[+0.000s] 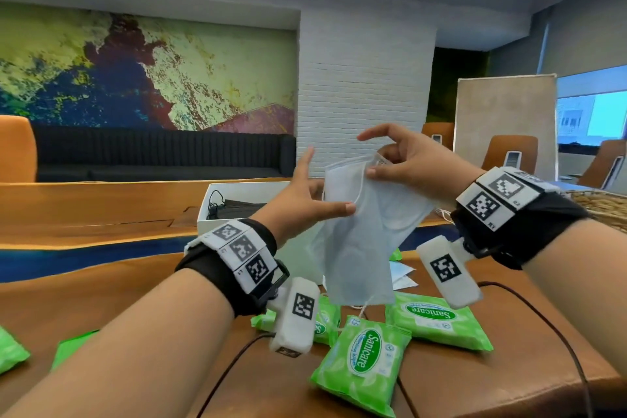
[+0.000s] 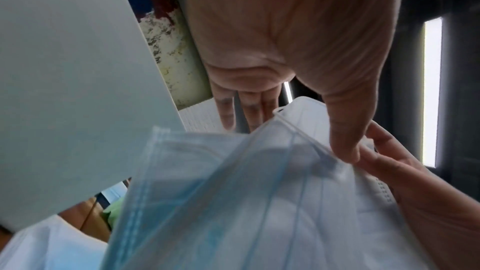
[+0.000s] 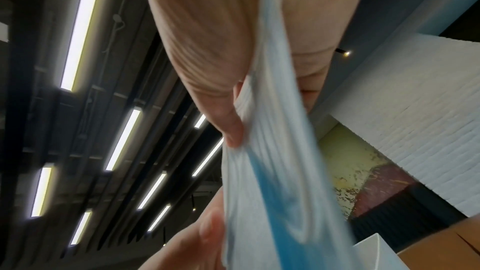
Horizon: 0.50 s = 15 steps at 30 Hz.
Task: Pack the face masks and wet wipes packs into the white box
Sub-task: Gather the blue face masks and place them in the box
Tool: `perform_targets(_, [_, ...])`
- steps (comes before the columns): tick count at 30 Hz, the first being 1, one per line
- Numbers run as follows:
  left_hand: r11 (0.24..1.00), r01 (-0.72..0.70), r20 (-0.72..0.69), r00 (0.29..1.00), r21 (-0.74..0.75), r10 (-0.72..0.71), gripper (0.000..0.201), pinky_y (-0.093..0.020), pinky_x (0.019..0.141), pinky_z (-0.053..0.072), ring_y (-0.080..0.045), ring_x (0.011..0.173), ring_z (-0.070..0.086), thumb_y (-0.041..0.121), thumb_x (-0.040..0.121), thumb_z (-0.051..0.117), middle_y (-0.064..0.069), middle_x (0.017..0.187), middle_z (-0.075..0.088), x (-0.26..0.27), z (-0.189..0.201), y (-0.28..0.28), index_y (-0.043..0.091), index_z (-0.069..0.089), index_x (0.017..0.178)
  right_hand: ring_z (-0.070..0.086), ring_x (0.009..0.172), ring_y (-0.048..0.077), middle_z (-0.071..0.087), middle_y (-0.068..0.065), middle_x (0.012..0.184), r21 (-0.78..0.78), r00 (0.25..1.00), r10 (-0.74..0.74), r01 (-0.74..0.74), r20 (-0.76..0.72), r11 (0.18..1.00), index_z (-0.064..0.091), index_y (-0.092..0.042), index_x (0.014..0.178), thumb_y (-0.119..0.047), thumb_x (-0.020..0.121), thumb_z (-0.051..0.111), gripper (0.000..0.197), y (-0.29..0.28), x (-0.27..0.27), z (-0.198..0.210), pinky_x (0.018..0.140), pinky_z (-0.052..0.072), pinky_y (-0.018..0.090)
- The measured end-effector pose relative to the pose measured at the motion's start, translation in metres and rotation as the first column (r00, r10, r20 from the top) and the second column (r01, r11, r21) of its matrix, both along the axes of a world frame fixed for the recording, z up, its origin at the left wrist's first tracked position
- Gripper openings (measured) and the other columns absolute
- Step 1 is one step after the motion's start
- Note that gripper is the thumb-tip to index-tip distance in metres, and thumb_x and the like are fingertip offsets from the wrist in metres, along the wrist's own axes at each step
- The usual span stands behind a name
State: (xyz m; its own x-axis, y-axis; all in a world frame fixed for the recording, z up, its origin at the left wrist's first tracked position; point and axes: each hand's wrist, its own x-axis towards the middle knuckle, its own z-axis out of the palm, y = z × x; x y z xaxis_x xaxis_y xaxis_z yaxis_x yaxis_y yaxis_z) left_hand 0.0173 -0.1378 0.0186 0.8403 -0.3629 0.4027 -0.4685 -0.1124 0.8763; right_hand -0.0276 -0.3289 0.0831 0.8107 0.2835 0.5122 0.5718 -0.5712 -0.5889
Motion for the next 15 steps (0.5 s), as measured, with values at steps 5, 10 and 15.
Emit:
perform_targets(5, [0.981, 0.016, -0.001, 1.000, -0.192, -0.016, 0.107, -0.035, 0.100, 0.045, -0.007, 0.108, 0.060, 0.008, 0.070, 0.082, 0.011, 0.121, 0.057, 0.000, -0.004, 0.009, 0.027, 0.014, 0.149, 0.060, 0.072, 0.015, 0.062, 0.006, 0.075, 0.046, 0.998, 0.034, -0.037, 0.053, 0.998, 0.051, -0.033, 0.114, -0.010, 0.087, 0.064, 0.038, 0.004, -0.006, 0.004, 0.074, 0.053, 0.027])
perform_targets(10, [0.998, 0.022, -0.019, 1.000, -0.063, -0.023, 0.041, -0.034, 0.090, 0.052, -0.018, 0.099, 0.067, 0.017, 0.070, 0.081, -0.006, 0.107, 0.071, -0.005, -0.009, 0.009, 0.015, 0.066, 0.108, 0.061, 0.078, 0.023, 0.062, 0.015, 0.083, 0.032, 0.996, 0.078, -0.079, 0.029, 0.996, 0.050, -0.037, 0.109, -0.007, 0.088, 0.062, 0.038, 0.011, -0.004, 0.001, 0.080, 0.055, 0.031])
perform_targets(15, [0.994, -0.019, -0.005, 1.000, -0.106, 0.019, 0.025, -0.024, 0.081, 0.054, -0.015, 0.091, 0.067, 0.005, 0.082, 0.070, -0.005, 0.103, 0.071, -0.010, -0.019, 0.007, 0.014, 0.065, 0.105, 0.055, 0.081, 0.021, 0.054, 0.011, 0.087, 0.044, 0.998, 0.059, -0.058, -0.025, 0.997, 0.049, -0.028, 0.115, -0.010, 0.087, 0.064, 0.036, 0.013, 0.006, -0.011, 0.083, 0.051, 0.036])
